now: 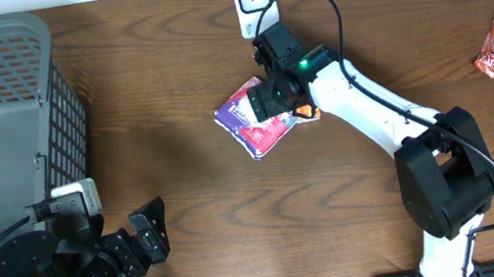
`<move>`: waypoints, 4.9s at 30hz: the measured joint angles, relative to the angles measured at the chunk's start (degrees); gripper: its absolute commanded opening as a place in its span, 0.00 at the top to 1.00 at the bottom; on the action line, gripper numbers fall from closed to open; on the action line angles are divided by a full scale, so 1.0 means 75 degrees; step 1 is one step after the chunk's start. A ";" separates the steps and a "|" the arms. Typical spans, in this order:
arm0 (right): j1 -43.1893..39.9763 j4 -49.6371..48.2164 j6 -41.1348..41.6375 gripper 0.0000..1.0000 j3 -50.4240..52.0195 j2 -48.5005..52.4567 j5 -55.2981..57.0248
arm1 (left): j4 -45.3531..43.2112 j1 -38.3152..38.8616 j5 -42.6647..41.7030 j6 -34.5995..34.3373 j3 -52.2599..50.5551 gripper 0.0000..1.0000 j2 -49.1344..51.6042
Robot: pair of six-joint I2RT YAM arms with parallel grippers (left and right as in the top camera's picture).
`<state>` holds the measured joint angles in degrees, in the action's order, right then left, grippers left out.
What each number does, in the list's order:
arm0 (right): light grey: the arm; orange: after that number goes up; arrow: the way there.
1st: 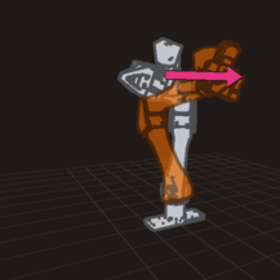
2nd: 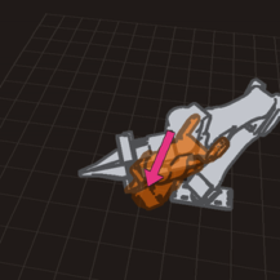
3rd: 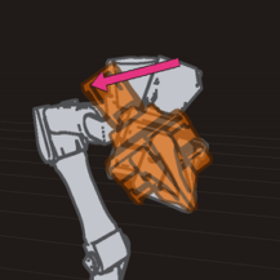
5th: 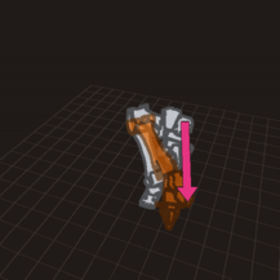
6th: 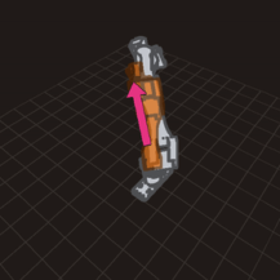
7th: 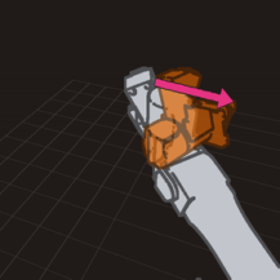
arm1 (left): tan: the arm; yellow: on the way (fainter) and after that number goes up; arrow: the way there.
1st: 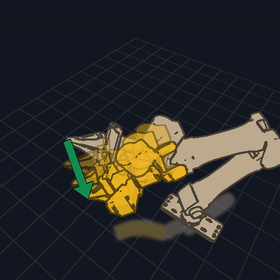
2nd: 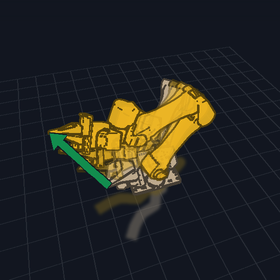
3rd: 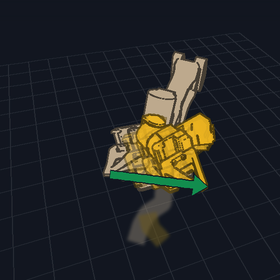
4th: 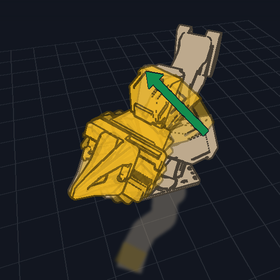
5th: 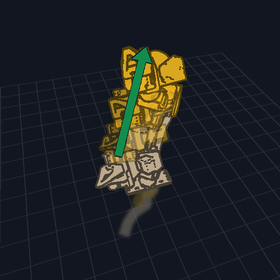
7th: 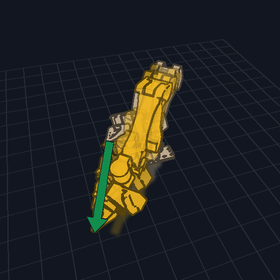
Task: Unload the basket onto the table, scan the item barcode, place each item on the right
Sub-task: 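Grasp the purple-red wipes pack with the right gripper, then lift the purple pack up to the scanner, then carry the purple pack to the far right and release it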
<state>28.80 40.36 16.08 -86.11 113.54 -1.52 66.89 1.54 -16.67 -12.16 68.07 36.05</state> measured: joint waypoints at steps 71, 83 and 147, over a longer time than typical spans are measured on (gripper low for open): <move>-0.0242 -0.7326 0.0816 0.98 0.1507 -0.0557 0.1542 | -0.0006 0.0000 0.0000 0.0000 0.0000 0.02 0.0000; -0.1043 -0.7726 0.1134 0.99 0.0367 0.0530 0.1145 | 0.0000 0.0000 0.0000 0.0000 0.0003 0.02 0.0000; -0.6904 0.0720 -0.1291 0.01 -0.1693 -0.0632 -0.0012 | 0.0000 0.0000 0.0000 0.0000 0.0003 0.02 0.0000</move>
<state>-22.98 45.76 6.39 -98.80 108.79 -1.61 66.89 1.54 -16.67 -12.16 68.10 36.05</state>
